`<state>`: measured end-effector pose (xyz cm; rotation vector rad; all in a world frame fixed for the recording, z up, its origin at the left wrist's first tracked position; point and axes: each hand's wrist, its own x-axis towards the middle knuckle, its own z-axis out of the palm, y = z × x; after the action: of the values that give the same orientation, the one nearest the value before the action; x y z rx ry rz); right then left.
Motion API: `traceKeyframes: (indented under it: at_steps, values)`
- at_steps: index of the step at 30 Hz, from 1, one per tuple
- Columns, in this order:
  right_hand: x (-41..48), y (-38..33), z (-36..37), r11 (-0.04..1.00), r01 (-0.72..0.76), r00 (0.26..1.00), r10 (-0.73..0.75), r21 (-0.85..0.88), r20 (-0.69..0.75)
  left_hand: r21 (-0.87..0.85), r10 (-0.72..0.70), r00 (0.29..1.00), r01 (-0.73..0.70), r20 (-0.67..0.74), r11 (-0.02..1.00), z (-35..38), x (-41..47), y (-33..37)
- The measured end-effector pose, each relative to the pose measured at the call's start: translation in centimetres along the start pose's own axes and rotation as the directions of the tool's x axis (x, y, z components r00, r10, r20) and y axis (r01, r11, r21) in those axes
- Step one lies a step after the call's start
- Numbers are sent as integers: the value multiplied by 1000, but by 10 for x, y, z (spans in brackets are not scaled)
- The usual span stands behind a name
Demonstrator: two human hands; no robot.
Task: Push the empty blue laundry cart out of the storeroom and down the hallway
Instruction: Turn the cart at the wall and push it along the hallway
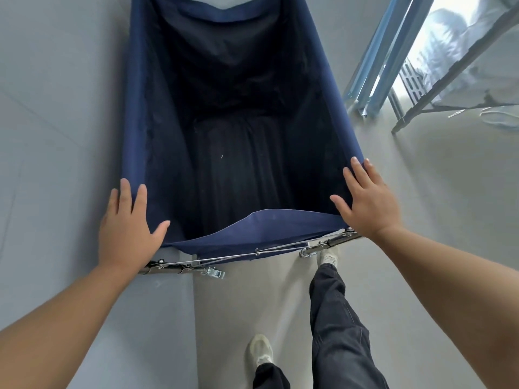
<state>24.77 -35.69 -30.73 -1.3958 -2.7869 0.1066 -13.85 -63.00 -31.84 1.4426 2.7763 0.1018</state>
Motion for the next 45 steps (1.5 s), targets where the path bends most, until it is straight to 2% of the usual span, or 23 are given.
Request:
traceKeyframes:
  at_steps: [35,45]
  values:
    - [0,-3,-2,1000,-9,1000,9,13,27,-68,-32,999,33,13,997,5,-1,-5]
    - [2,-3,-1,999,3,999,-1,-54,36,-6,-42,999,42,11,999,5,-1,-4]
